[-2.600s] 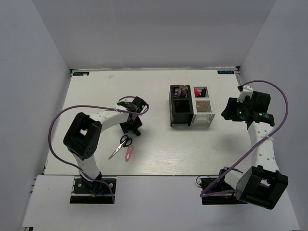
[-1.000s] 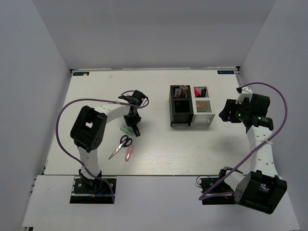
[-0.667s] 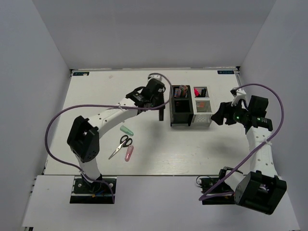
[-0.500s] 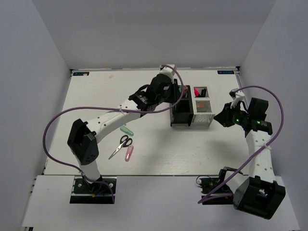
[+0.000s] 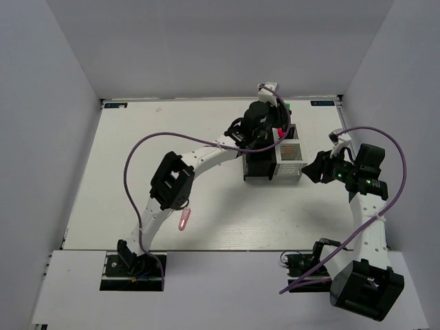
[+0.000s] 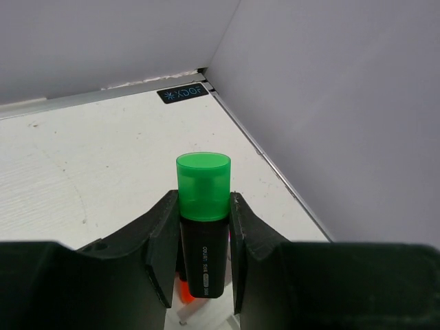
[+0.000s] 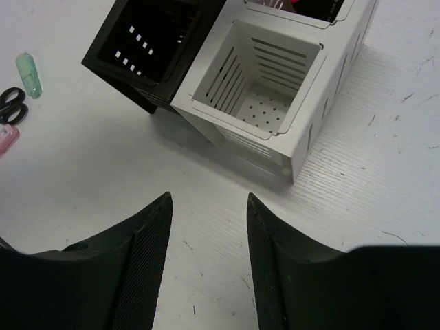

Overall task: Sort the stationery into containers
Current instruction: Place the stationery into the container

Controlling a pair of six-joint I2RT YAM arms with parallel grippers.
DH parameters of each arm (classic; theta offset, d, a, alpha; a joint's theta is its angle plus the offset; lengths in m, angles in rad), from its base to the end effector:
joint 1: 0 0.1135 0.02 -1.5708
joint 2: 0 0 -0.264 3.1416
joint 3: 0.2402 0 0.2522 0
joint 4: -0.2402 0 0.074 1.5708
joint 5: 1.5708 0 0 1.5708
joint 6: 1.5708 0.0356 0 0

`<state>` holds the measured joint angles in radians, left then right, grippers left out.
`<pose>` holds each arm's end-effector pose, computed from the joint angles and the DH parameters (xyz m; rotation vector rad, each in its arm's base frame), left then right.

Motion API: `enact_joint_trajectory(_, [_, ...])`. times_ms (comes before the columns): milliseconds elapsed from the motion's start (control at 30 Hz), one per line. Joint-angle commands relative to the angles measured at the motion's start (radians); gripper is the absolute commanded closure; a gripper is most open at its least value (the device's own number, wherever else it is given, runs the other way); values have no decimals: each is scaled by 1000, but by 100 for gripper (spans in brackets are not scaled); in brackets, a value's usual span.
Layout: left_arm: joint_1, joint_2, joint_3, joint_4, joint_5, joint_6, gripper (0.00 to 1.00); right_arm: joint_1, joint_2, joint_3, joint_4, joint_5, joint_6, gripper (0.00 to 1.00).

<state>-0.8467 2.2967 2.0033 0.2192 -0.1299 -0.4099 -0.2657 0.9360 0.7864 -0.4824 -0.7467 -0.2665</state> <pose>0.3718 -0.4135 0.2894 0.2699 1.6931 -0.8438 0.1949 -0.0280 0.2897 -0.4012 2.0152 0.4929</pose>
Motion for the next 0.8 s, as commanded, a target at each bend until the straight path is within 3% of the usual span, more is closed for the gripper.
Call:
enact_joint_trajectory(0, [0, 13, 106, 89, 3, -1, 100, -13, 3, -10, 45, -3, 0, 49])
enact_joint_trajectory(500, [11, 132, 163, 97, -37, -37, 100, -66, 7, -22, 53, -51, 7, 46])
enact_joint_trajectory(767, [14, 152, 144, 77, -42, -50, 98, -89, 0, -22, 50, -79, 15, 37])
